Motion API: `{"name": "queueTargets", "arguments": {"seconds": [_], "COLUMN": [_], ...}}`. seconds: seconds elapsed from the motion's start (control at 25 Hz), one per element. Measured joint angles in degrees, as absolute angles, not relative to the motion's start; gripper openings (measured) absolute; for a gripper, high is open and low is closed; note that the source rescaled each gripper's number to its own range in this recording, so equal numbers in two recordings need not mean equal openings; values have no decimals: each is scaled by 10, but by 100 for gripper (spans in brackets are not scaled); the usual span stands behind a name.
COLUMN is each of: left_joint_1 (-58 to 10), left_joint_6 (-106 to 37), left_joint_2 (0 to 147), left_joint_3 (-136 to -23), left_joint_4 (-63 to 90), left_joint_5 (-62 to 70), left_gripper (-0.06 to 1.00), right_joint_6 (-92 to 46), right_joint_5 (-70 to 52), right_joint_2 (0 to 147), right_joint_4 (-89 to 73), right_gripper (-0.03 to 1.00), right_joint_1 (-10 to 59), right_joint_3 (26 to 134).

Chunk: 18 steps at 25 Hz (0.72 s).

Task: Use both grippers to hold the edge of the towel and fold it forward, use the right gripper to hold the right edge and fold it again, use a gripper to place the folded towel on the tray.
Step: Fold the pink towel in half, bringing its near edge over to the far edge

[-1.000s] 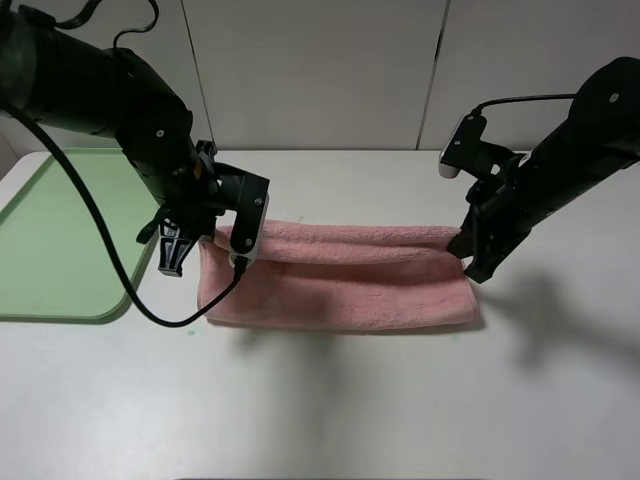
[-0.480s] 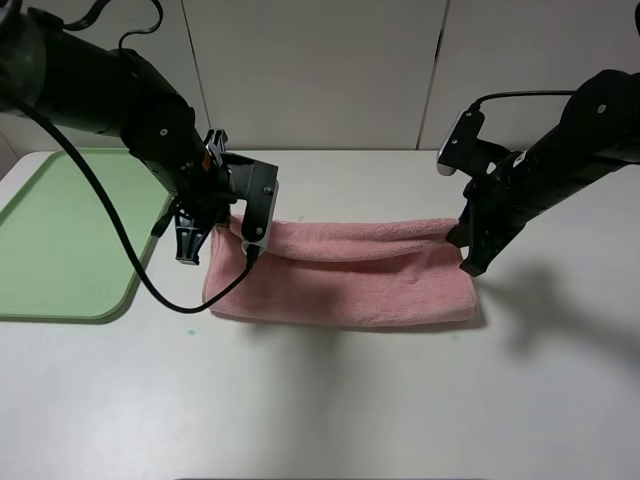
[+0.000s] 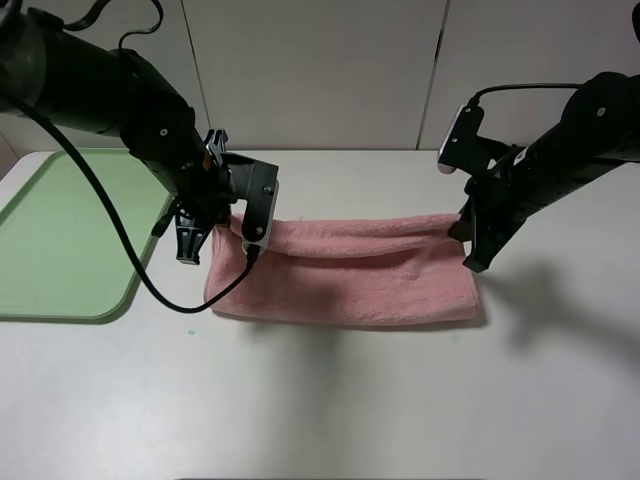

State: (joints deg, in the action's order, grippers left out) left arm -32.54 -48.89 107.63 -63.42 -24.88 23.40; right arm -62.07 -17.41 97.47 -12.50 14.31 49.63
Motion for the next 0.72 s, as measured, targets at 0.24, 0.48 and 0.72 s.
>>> {"name": "queueTargets", "arguments": {"seconds": [0.24, 0.48, 0.72], "left_joint_1": [-325, -325, -325], "left_joint_6": [-458, -439, -437], "left_joint_2": [1076, 1076, 1076], "left_joint_3": [-634, -634, -634], "left_joint_4": [-249, -249, -249], "left_joint_5": [202, 166, 165], "left_gripper": [61, 92, 95], "right_joint_6": [-606, -597, -597], "right_joint_5": [-109, -97, -97], "right_joint_2": [975, 975, 975], "right_joint_4": [-125, -124, -124], "right_gripper": [95, 100, 100], "right_joint_1": [143, 143, 143], "right_joint_3": [496, 496, 496]}}
